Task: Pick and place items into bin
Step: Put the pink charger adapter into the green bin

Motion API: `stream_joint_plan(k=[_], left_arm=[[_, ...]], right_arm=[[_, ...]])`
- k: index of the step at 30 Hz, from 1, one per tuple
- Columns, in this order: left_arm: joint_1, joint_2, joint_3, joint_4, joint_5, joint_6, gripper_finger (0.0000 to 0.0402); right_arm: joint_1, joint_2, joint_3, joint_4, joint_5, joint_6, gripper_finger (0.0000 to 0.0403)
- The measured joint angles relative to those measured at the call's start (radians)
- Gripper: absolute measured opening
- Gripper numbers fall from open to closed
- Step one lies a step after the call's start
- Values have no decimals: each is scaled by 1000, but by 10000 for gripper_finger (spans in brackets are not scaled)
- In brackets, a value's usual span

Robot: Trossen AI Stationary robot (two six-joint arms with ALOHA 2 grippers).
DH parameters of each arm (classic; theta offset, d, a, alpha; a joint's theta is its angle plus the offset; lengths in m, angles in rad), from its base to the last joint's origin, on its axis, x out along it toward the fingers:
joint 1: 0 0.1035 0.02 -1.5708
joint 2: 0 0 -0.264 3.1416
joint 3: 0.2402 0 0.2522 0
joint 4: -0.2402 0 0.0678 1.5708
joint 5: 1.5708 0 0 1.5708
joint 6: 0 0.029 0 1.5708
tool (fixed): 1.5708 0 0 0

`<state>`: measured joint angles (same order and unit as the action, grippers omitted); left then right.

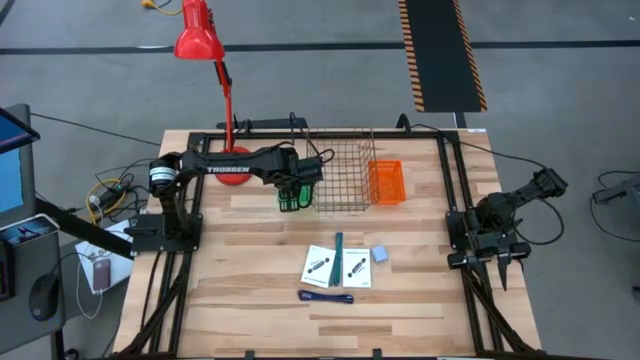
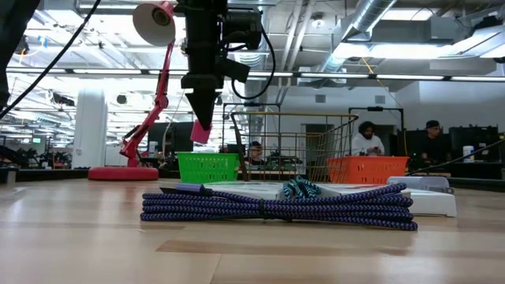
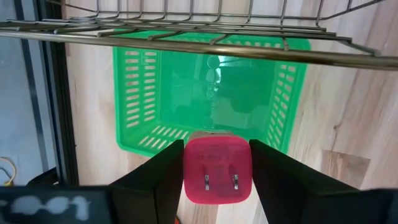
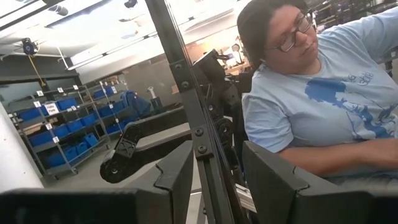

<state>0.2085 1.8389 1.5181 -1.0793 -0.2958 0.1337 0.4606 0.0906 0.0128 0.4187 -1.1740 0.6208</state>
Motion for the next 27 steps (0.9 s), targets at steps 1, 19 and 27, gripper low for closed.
stream_joint_plan(k=[1,19,27], left_arm=[[0,0,0,3,0,0,166],[0,0,0,43,-5,2,166],[0,0,0,45,-6,4,186]], right_arm=[[0,0,0,0,0,0,134],[0,0,0,0,0,0,133],[0,0,0,0,0,0,133]])
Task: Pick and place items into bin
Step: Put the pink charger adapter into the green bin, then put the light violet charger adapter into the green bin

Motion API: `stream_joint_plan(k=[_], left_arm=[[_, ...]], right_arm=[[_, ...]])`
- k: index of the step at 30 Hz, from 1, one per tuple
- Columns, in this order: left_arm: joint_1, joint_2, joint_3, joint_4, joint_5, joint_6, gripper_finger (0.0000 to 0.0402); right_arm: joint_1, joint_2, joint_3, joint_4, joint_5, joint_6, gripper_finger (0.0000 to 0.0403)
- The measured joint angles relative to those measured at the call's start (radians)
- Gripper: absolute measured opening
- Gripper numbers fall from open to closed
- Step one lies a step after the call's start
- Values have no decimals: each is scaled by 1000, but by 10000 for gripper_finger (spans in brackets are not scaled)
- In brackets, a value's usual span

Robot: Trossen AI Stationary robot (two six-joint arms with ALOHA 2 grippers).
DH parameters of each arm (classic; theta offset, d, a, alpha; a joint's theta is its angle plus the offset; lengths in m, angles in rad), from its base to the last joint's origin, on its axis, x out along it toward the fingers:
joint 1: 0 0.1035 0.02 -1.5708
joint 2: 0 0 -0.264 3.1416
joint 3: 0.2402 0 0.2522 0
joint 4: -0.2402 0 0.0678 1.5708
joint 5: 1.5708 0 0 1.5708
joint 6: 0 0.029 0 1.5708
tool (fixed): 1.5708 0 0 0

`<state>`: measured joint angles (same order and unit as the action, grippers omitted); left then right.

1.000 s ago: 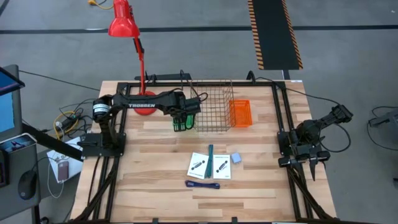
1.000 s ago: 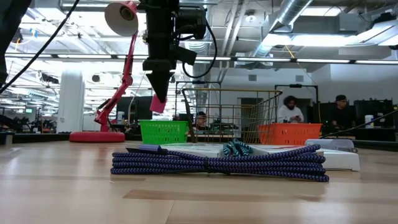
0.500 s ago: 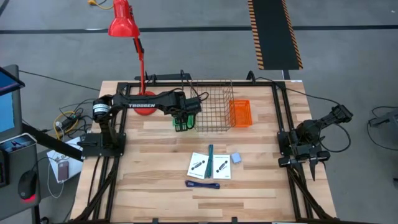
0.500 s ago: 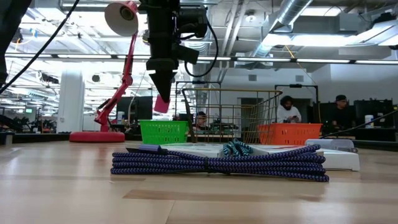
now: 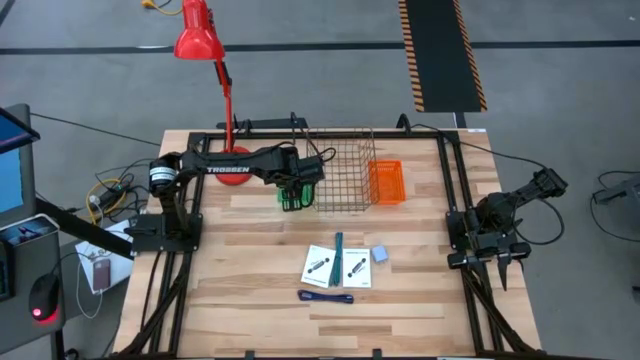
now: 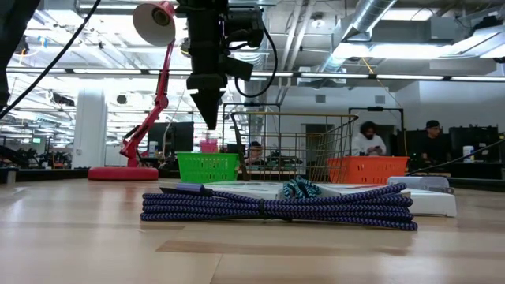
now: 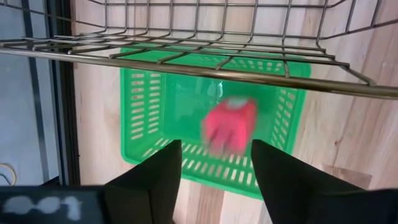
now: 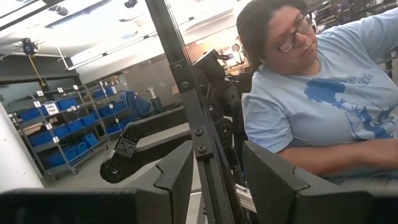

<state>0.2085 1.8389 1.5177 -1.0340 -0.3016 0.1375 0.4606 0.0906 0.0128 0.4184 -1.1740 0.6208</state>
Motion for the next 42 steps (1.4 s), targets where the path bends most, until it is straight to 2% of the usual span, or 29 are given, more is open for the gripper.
stream_joint_plan(k=[7,12,17,22,25,28,35,39,42], left_arm=[[0,0,0,0,-21,-3,227],[-8,0,0,-17,-20,-28,236],[-24,0,0,-132,-20,-111,235],[-56,0,0,-288,-19,-256,235],[-95,0,0,-348,-21,-338,235],[-155,0,0,-341,-48,-369,235],[-296,0,0,-298,-241,-369,235],[-342,0,0,-289,-240,-365,235],[-373,0,0,-271,-177,-363,235]], right_arm=[[0,0,0,0,0,0,134],[0,0,0,0,0,0,133],[0,0,0,0,0,0,134],[0,0,0,0,0,0,133],[0,0,0,0,0,0,133],[0,0,0,0,0,0,134],[0,0,0,0,0,0,133],[0,0,0,0,0,0,134],[0,0,0,0,0,0,134]])
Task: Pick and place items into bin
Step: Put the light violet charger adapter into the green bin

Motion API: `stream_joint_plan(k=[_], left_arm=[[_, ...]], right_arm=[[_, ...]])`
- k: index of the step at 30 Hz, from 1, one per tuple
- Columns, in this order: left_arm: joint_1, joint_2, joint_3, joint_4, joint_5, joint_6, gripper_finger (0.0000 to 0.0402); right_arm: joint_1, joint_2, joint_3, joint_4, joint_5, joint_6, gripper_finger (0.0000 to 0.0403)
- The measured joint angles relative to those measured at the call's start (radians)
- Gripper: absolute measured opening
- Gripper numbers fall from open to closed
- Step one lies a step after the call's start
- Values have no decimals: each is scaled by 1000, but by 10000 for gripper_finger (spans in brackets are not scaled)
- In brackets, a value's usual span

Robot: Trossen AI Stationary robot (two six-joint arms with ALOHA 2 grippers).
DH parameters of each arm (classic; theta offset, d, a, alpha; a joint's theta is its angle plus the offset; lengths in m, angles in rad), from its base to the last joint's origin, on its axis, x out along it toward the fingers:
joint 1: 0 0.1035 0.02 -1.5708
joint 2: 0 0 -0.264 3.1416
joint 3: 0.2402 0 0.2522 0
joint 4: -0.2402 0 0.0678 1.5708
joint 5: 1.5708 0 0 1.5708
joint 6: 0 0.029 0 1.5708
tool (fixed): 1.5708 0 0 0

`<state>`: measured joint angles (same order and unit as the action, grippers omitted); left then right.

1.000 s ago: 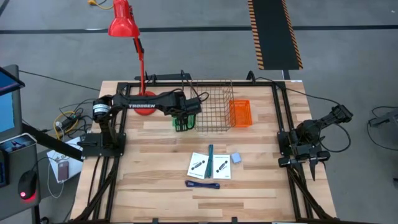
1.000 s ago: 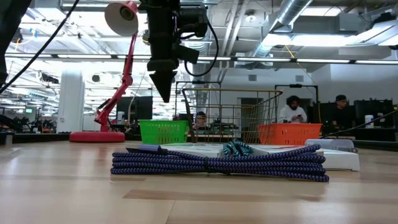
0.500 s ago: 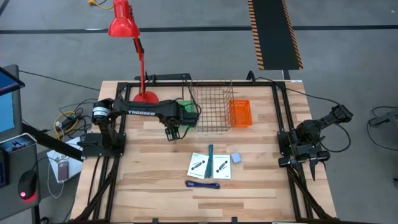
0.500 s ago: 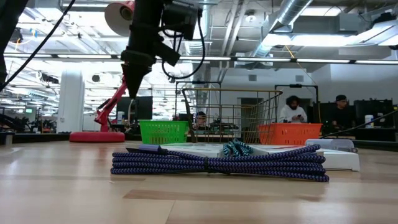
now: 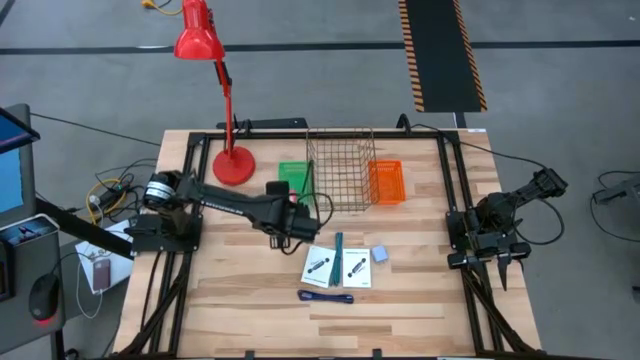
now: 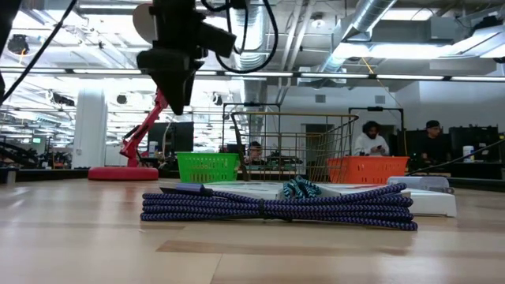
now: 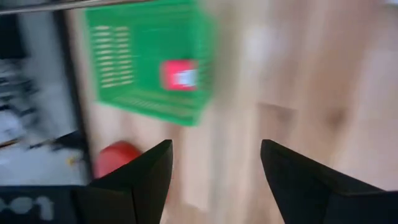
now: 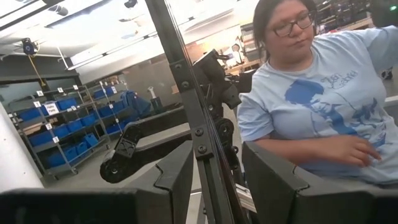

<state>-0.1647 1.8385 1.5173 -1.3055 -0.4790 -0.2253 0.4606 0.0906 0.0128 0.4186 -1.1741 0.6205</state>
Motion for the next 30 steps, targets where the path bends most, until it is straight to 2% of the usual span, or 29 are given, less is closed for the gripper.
stream_joint_plan(k=[4,8,10,13,17,20,22,25,27,30], left_arm=[[-45,0,0,42,133,12,235],[-83,0,0,55,184,-1,235],[-93,0,0,61,178,2,235],[-95,0,0,72,127,85,235],[-92,0,0,52,71,8,235],[-94,-11,-1,121,51,107,235],[-90,-40,-1,214,140,222,235],[-47,-109,-1,350,425,385,235],[-5,-165,-2,385,599,450,235],[42,-260,-47,442,730,478,235]], right_arm=[[0,0,0,0,0,0,132],[0,0,0,0,0,0,134],[0,0,0,0,0,0,134],[0,0,0,0,0,0,133],[0,0,0,0,0,0,132],[0,0,0,0,0,0,134],[0,0,0,0,0,0,134],[0,0,0,0,0,0,133],[0,0,0,-1,0,0,133],[0,0,0,0,0,0,134]])
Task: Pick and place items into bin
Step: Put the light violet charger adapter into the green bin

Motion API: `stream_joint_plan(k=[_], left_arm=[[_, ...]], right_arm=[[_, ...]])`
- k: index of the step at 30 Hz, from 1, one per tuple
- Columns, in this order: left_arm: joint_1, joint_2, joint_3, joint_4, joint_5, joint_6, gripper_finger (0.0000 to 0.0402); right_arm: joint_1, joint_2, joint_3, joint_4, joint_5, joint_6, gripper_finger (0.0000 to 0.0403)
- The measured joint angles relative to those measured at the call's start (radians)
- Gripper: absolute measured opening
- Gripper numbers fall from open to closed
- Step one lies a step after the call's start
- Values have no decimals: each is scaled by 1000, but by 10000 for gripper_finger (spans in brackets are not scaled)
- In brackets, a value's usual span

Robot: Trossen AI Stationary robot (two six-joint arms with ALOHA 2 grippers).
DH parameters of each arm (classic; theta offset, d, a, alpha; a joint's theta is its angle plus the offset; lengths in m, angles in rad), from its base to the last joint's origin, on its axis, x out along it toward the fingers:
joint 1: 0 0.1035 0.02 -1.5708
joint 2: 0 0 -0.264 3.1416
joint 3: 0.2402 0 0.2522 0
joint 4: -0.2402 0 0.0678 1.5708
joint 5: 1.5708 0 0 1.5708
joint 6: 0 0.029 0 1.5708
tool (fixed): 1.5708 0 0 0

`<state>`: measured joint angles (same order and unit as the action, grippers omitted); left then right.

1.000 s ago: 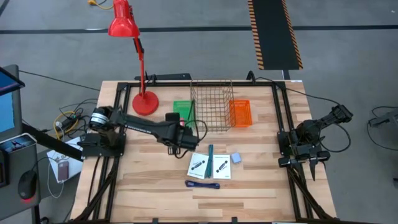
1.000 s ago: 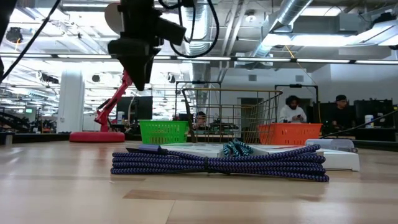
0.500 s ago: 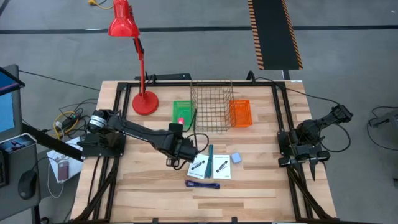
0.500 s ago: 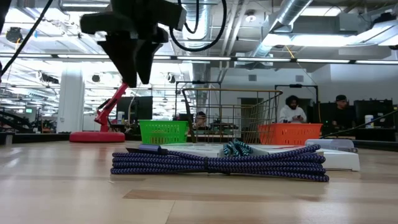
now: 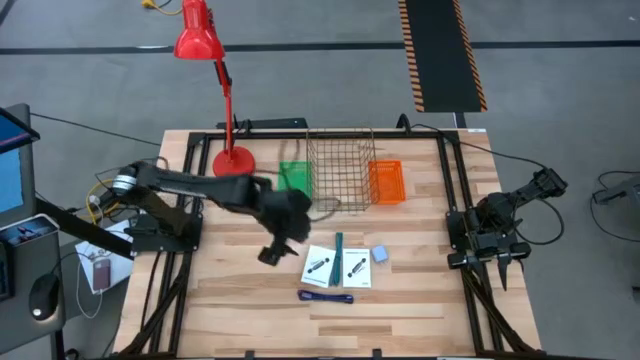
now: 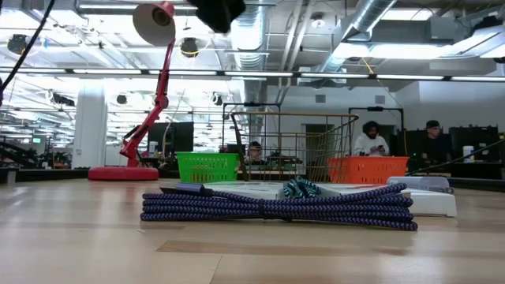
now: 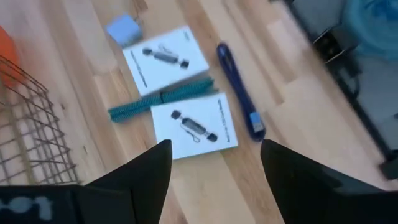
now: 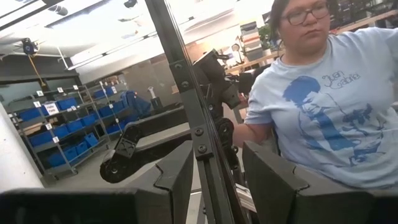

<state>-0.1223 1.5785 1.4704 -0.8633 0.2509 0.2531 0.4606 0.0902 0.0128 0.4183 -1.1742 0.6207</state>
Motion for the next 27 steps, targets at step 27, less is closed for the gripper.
stream_joint_plan(k=[27], left_arm=[[-14,-605,-1019,1153,-141,-272,235]], right_arm=[[-1,0,0,9,197,-635,136]])
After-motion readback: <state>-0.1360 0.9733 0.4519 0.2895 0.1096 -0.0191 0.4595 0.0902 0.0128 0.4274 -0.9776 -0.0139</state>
